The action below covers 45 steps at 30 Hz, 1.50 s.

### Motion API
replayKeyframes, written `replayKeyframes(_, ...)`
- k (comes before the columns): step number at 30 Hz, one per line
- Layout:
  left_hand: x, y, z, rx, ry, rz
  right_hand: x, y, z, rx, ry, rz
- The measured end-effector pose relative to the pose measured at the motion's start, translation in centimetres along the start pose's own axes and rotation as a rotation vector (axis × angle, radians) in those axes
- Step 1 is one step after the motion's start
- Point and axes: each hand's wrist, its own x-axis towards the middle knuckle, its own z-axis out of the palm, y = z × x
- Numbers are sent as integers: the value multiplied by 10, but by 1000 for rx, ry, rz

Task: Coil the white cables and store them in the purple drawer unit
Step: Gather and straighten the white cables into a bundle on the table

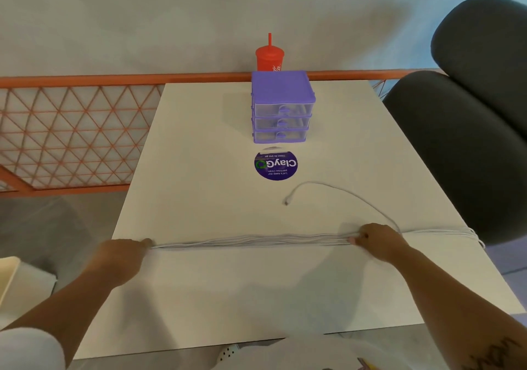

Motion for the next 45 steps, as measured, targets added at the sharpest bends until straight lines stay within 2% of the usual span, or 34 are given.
replayKeyframes(3, 2, -4, 0, -130, -17, -57, 1, 11, -12, 69, 3, -56)
replayKeyframes(6, 6, -8, 3, -153, -20, -69, 1, 18, -26, 151, 103, -18)
replayKeyframes(10, 6, -5, 9, -182, 3, -116, 4, 21, -16, 31, 122, 30)
replayKeyframes(15, 5, 2, 9, -195, -21, -206, 10, 21, -7, 14, 114, 90)
replayKeyframes(20, 8, 8, 12, -179, -70, -289, 17, 29, -16, -46, 47, 30)
replayKeyframes(25, 12, 5, 16, -214, -85, -324, 17, 46, -32, 50, 37, -75)
replayKeyframes(29, 18, 1, 36, -271, -55, -358, 9, 66, -58, -17, 178, -52)
replayKeyframes(33, 29, -7, 58, -304, -30, -382, 9, 81, -44, -97, 101, 17)
replayKeyframes(37, 32, -5, 73, -359, 17, -445, 13, 83, -25, -24, 116, 80)
replayKeyframes(42, 41, -4, 94, -317, 8, -493, 15, 91, -41, -7, 45, 21)
replayKeyframes(45, 61, -23, 126, -290, -39, -518, 14, 104, -58, 86, 137, -40)
